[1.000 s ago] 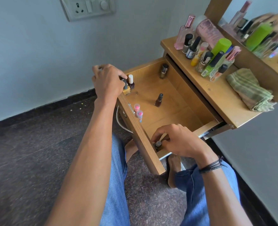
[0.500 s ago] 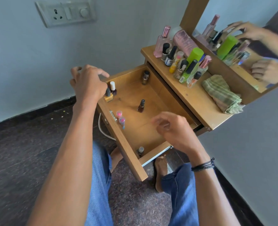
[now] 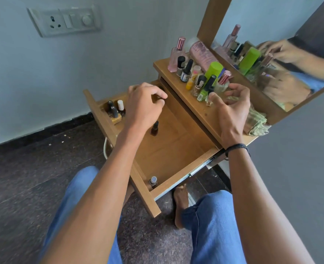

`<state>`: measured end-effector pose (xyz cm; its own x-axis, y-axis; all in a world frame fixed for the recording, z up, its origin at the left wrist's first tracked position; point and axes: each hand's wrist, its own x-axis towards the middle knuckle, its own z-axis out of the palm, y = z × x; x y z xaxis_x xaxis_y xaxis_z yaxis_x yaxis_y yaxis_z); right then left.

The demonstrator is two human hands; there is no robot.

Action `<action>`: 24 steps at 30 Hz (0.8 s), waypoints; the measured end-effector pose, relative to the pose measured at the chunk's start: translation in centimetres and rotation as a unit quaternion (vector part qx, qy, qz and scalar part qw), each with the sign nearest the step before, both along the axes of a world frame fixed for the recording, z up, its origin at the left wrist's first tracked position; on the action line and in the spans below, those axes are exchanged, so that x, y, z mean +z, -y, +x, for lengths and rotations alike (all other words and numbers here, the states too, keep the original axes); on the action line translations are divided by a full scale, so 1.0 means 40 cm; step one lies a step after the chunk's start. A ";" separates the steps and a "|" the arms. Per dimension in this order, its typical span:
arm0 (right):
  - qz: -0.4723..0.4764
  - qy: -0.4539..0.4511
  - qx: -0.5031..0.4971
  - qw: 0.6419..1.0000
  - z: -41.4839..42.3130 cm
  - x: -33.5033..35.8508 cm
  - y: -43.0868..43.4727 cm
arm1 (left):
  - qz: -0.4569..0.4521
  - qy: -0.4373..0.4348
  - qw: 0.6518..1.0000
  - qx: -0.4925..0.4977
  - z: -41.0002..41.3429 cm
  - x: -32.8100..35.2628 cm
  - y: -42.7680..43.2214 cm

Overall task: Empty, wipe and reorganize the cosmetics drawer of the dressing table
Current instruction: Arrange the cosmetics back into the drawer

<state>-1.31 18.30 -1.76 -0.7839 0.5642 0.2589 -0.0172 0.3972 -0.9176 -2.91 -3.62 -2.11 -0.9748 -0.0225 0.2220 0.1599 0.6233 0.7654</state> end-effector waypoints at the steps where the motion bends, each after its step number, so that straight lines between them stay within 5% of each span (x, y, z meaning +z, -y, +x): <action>1: 0.005 -0.003 0.008 1.000 -0.001 -0.003 -0.002 | 0.005 0.001 1.000 -0.004 0.002 -0.003 -0.011; 24: 0.223 -0.013 0.111 0.968 0.006 -0.047 0.018 | 0.066 0.109 0.985 -0.114 0.025 -0.034 -0.130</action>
